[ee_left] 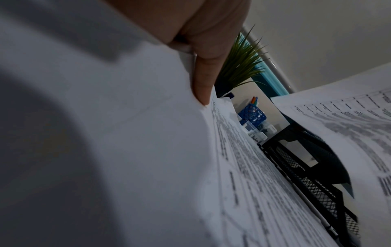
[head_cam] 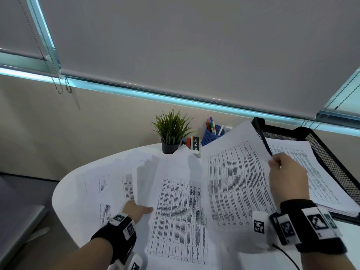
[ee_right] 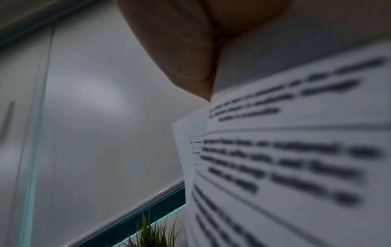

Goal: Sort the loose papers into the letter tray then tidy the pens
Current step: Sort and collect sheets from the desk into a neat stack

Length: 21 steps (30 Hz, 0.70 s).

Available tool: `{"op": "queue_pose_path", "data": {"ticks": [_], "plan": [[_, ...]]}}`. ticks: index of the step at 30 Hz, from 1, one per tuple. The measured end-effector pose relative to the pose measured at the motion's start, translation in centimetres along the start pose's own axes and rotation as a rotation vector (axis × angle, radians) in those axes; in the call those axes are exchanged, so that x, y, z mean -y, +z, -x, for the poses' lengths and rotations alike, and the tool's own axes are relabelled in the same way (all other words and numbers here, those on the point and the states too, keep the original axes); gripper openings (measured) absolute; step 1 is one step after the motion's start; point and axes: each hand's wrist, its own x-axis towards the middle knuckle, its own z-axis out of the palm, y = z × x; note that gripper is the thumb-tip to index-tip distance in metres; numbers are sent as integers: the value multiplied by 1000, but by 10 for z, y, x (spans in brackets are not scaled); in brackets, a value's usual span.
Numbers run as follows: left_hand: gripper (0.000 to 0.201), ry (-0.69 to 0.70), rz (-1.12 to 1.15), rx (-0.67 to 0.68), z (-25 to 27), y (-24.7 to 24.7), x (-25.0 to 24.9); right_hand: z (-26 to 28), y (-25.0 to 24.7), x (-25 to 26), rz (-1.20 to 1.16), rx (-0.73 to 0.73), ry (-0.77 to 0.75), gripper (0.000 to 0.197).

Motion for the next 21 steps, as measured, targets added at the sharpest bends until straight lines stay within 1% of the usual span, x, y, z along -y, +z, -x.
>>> {"op": "queue_pose_path", "data": {"ticks": [4,9,10,11,13,14,15,17,19,21], "plan": [[44,18,5,28,4,4,-2,0,23,-20,-89,90,107,17],[51,37,0,54,6,7,-4,13,63,-49,-70,236,216,22],[56,47,15,61,6,7,-4,18,71,-54,-65,260,234,23],[67,47,29,71,7,7,-4,24,78,-58,-54,283,252,23],[95,30,69,104,8,7,-4,38,92,-65,-44,338,282,23],[103,26,98,119,9,7,-4,45,99,-68,-42,372,298,25],[109,22,123,134,10,6,-5,51,105,-70,-38,417,317,28],[113,28,151,157,8,6,-6,63,118,-75,-50,521,377,33],[117,32,131,179,10,7,-5,73,126,-74,-113,616,427,31],[121,38,145,204,9,9,-2,78,132,-72,-177,667,451,30]]}}
